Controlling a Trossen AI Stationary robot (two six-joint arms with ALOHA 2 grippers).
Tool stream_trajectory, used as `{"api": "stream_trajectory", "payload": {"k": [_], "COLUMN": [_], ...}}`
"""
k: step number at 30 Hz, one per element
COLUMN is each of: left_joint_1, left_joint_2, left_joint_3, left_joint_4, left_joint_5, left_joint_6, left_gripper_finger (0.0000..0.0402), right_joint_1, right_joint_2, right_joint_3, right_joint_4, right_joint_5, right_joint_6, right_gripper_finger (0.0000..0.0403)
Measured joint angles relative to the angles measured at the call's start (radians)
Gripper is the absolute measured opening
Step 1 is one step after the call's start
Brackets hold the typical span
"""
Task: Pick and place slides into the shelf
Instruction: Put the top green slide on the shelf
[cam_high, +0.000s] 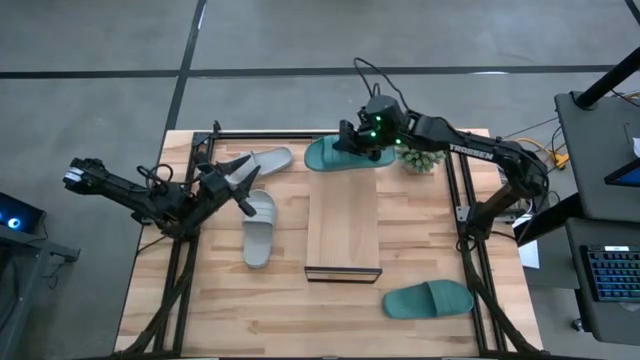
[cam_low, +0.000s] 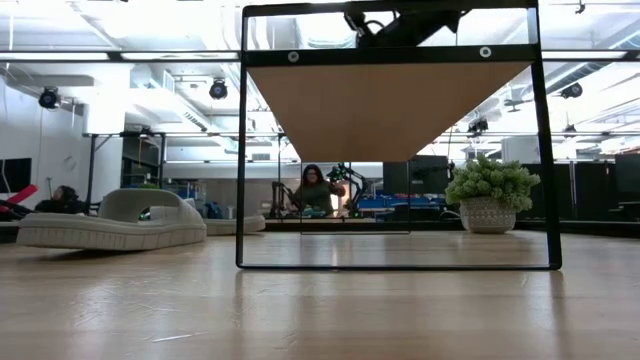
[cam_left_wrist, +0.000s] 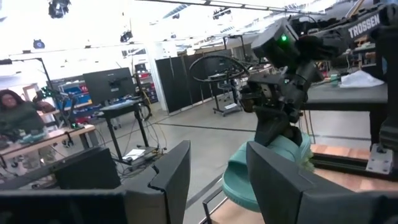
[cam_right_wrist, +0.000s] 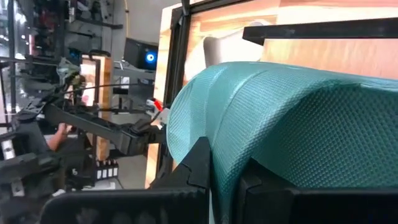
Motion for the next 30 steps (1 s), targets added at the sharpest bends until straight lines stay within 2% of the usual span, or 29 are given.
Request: {"api": "stream_trajectory", "payload": {"k": [30], "left_joint_1": [-0.001], "left_joint_2": [-0.011], "left_joint_3": [0.0], "left_joint_4": [0.001], "left_joint_5": [0.0], "left_joint_6": [0.027], "left_gripper_finger": [0.0141], "right_joint_1": [0.008], "right_joint_2": [0.093], "right_joint_3": [-0.01], "right_joint_4": [0.055], "right_joint_5": [-0.014], "right_joint_6": [0.087], "right_gripper_finger": [0.0011]}}
